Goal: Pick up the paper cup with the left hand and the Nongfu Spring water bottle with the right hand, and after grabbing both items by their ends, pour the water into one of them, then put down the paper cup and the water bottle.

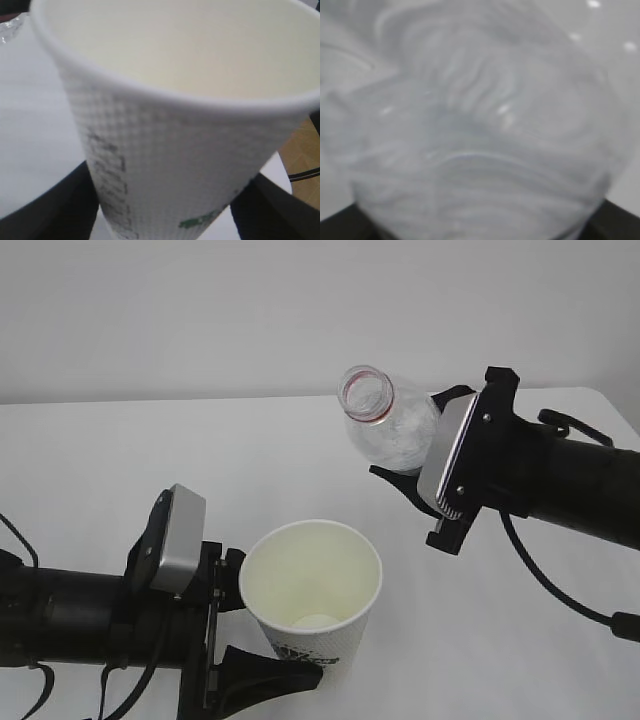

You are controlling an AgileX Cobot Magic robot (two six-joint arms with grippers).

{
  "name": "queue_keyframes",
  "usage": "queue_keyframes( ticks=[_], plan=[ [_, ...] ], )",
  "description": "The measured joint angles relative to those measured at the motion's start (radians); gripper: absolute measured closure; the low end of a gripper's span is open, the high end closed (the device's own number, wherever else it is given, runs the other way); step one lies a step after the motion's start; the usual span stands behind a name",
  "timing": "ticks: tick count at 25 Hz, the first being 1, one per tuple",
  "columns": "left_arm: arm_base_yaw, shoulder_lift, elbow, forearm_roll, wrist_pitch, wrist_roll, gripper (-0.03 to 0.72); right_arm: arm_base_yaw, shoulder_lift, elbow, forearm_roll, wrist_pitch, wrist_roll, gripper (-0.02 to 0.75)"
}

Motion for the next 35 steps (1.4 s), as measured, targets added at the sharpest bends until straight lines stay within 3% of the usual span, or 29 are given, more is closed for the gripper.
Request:
queue_keyframes(
  ticks=[35],
  plan=[
    [0.0, -0.078, 0.0, 0.018, 0.0, 0.0, 0.133, 0.0, 0.0, 0.0, 0.044, -0.119, -0.224, 0.24]
  ],
)
